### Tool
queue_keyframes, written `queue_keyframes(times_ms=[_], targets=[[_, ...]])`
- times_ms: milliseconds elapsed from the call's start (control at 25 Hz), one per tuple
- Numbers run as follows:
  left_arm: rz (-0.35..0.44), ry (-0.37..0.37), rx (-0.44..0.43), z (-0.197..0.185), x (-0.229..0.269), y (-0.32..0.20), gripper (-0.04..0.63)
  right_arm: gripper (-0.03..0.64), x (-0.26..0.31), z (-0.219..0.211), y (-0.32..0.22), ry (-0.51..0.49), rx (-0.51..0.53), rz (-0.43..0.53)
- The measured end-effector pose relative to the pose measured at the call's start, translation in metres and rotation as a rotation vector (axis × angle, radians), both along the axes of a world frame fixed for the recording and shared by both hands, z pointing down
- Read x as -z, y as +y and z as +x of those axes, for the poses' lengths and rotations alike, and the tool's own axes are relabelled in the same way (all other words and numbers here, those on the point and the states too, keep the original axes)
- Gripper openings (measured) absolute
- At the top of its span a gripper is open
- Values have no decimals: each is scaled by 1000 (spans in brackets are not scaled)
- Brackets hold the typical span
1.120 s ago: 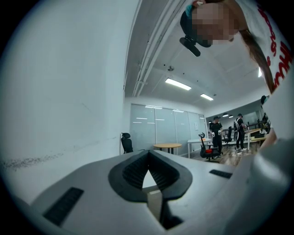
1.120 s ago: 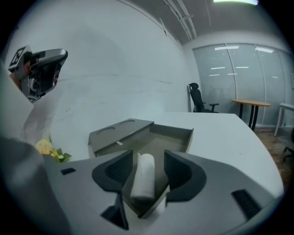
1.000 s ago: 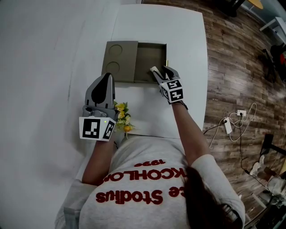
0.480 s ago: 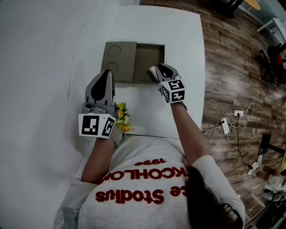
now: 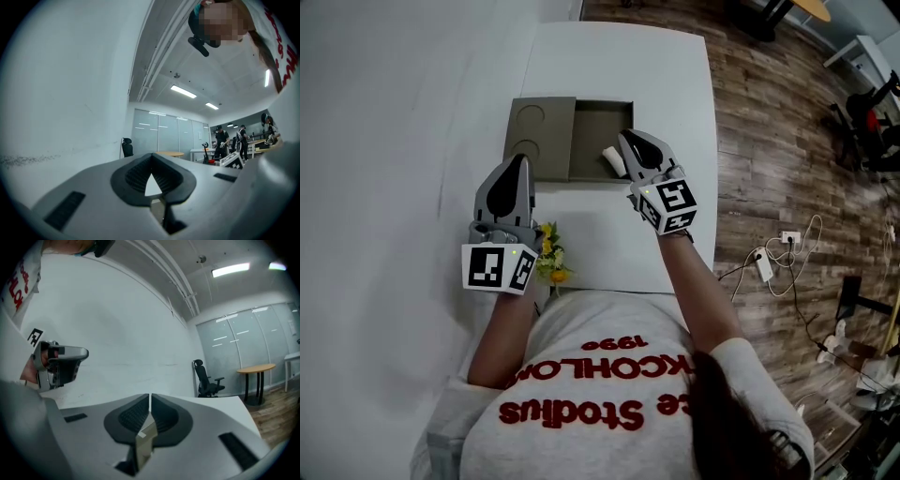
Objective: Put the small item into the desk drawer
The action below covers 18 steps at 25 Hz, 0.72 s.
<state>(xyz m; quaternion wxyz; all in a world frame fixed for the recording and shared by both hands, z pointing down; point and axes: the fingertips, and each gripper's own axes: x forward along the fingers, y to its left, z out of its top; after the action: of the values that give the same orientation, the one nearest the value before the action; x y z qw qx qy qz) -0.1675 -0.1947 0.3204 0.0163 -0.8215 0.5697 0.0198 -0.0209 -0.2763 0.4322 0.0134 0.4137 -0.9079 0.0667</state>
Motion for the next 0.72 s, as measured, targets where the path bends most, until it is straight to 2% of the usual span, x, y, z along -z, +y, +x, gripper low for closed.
queue_keyframes(times_ms=[480, 720], targets=[[27, 10, -38, 4, 7, -7, 8, 15, 97, 45, 38, -99, -98, 160], [40, 8, -51, 6, 13, -7, 8, 17, 129, 76, 58, -130, -173, 202]])
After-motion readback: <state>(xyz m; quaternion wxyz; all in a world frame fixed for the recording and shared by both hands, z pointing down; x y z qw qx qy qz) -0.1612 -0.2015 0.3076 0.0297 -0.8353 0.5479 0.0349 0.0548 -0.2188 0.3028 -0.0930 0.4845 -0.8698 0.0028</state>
